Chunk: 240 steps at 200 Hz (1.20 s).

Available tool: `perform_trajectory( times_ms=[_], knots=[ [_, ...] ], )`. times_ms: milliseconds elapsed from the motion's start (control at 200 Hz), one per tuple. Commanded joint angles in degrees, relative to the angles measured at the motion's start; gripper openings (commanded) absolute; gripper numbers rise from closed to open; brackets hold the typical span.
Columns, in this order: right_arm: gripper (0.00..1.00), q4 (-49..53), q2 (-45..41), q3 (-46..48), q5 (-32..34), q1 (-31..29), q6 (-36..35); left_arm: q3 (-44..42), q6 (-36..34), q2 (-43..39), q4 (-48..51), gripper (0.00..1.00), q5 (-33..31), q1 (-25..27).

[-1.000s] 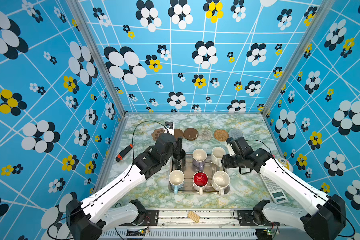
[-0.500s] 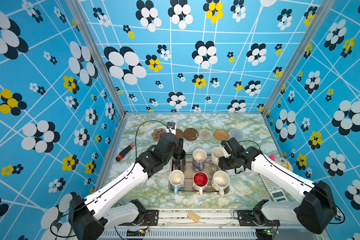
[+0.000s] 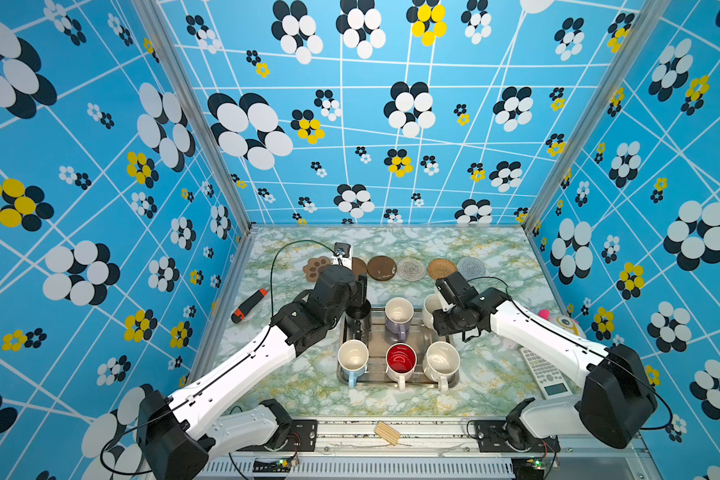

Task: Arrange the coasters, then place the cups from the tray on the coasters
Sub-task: 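Lower the right gripper onto the white mug at the tray's far corner and grasp it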

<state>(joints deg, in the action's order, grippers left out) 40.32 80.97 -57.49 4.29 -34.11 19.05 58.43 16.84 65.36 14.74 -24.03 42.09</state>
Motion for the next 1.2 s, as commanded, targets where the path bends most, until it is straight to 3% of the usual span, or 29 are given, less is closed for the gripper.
perform_trajectory(
  times_ms=[0, 985, 1195],
  knots=[
    [0.46, -0.59, 1.61, -1.56, 1.38, -0.37, -0.42, -0.69, -0.93, -0.32, -0.86, 0.68, -0.20, -0.10],
    [0.31, -1.38, 6.85, -2.84, 2.29, -0.52, 1.52, -1.30, -0.97, -0.38, -0.92, 0.68, 0.19, -1.04],
    [0.21, -0.78, 6.90, -3.44, 2.78, -0.56, 1.43, -1.22, -0.91, -0.25, -0.97, 0.68, 0.54, -1.13]
  ],
)
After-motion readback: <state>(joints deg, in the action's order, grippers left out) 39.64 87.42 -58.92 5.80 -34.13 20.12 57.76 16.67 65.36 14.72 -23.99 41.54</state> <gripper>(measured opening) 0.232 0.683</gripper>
